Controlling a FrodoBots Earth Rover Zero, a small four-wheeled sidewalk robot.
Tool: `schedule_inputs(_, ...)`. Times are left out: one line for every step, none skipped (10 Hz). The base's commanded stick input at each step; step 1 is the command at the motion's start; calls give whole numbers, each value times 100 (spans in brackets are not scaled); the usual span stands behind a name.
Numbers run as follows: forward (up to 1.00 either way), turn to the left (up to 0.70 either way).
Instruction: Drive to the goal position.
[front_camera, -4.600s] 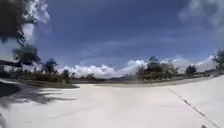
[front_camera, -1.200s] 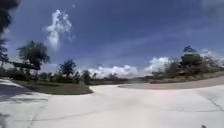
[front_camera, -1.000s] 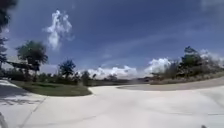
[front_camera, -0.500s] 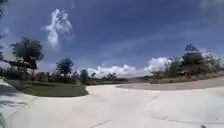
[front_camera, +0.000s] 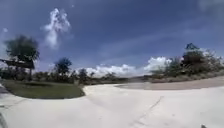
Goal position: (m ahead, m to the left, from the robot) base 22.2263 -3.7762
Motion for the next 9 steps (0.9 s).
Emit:
schedule_inputs(85, 4)
schedule_inputs(85, 4)
schedule_inputs(85, 4)
schedule_inputs(85, 4)
schedule_inputs(85, 30)
schedule_inputs(85, 38)
schedule_inputs(85, 38)
schedule_inputs(85, 31)
schedule_inputs(85, 11)
